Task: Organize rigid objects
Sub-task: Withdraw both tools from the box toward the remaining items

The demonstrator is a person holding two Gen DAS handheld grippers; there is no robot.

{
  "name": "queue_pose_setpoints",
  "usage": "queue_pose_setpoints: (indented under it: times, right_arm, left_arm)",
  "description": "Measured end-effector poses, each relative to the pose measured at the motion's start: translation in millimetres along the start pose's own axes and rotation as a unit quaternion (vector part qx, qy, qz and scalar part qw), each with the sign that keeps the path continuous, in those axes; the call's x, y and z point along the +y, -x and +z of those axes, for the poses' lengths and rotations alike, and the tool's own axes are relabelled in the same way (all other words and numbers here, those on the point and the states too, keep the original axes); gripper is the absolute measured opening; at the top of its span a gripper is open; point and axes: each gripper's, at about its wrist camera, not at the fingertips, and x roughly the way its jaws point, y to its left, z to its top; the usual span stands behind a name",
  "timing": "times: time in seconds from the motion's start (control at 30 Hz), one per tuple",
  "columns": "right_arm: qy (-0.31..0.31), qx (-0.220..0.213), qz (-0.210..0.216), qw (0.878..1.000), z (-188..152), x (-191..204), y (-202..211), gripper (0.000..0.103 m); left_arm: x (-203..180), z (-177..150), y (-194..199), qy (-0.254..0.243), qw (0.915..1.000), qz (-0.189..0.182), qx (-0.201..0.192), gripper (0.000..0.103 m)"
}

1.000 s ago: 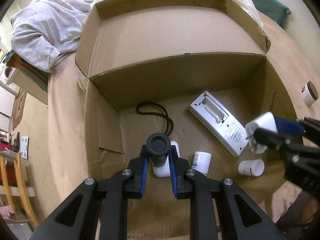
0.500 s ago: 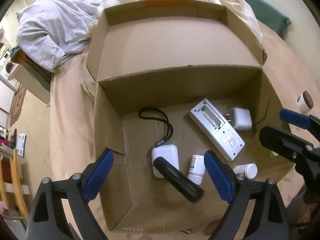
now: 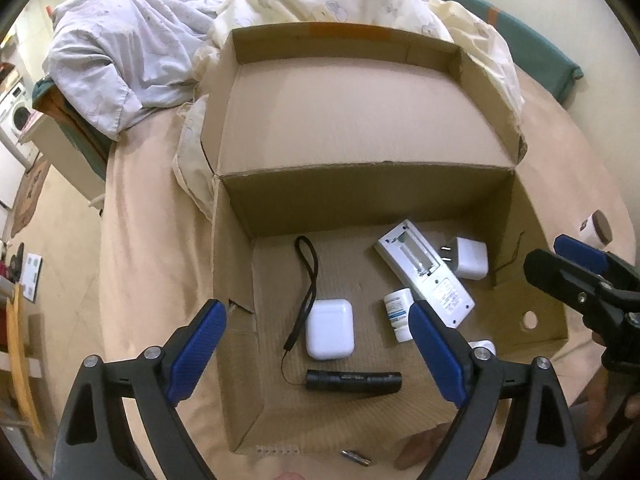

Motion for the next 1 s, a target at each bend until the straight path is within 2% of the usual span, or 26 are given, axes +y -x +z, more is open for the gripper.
queue_pose_setpoints:
  times: [0.17, 0.27, 0.37, 0.57, 0.67, 0.83, 0.9, 1.0]
  right_arm:
    - [0.02, -0.07, 0.009, 0.997, -1, 8, 29, 0.103]
    - [0.03, -0.076, 0.005, 0.997, -5, 14, 40, 0.103]
    - [0.012, -0.073, 0.018, 0.997, -11, 11, 48, 0.103]
    - [-0.026, -0.035, 0.028, 0.999, -34, -3, 50, 0.103]
    - [-0.021, -0.017, 0.039, 0.999, -49, 0, 49, 0.103]
    - [0.001, 0.006, 0.04, 0.999, -69, 9, 47, 0.103]
    - [-0.008, 0.027, 0.046, 0.999, -74, 9, 40, 0.103]
    - [-0.014, 0.052, 0.046, 0.998, -83, 9, 30, 0.103]
  left_arm:
    - [3, 9, 14, 0.012, 0.9999, -0.006, 0.005, 0.091]
    - [4, 7, 32, 0.014, 0.9998, 0.0, -0.017, 0.091]
    - [6, -5, 42, 0.013, 0.9997, 0.001, -0.02, 0.092]
    - [19, -39, 48, 0.041, 0.999, 0.004, -0.019, 0.092]
    - [26, -48, 44, 0.047, 0.9989, 0.007, 0.001, 0.091]
    - [32, -69, 41, 0.049, 0.9987, 0.009, 0.01, 0.091]
    - [35, -79, 32, 0.057, 0.9979, 0.01, 0.029, 0.091]
    - [42, -95, 7, 0.076, 0.9939, -0.004, 0.079, 0.091]
